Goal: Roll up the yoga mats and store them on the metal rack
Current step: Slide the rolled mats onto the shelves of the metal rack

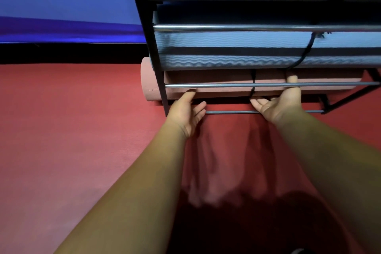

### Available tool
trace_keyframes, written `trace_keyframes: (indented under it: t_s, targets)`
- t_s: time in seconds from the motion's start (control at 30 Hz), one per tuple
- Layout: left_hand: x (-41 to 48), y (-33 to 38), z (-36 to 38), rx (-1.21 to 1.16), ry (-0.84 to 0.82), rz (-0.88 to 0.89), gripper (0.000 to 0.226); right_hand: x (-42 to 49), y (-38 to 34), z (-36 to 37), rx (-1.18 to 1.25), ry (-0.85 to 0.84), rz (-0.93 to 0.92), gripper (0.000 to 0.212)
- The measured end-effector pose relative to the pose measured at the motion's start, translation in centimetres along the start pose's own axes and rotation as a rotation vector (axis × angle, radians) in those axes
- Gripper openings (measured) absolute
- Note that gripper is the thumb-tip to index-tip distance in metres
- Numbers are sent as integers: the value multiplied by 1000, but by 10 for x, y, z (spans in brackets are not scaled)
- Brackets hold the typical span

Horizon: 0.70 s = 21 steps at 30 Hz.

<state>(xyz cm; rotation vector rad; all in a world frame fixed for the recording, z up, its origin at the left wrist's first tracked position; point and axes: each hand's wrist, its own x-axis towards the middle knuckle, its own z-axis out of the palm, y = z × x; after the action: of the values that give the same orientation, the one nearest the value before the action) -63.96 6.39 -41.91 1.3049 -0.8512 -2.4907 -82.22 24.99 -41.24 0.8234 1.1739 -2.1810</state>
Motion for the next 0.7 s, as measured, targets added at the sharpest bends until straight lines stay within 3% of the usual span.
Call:
trace_keyframes:
  t_s: [0.13, 0.2, 0.3, 0.37, 0.47, 0.57, 0.7]
  targets:
    - [8, -4, 2, -30, 54, 18, 61, -2, -2, -2, -11, 34, 21, 115]
    - [12, -2, 5, -20, 80, 30, 66, -2, -3, 0, -39, 34, 25, 100]
    - [22, 7, 14, -23, 104, 55, 38, -1, -6, 0, -97, 45, 3, 79]
    - [24, 13, 20, -2, 110, 45, 20, 4, -5, -2, -153, 97, -31, 84]
    - [22, 15, 23, 76, 105, -5, 17, 7, -5, -7, -240, 118, -62, 84]
    - [22, 15, 25, 122, 111, -22, 25, 8, -6, -11, -231, 103, -53, 82]
    - [23, 13, 26, 69, 66, -43, 37, 4, -5, -11, -165, -16, 10, 53]
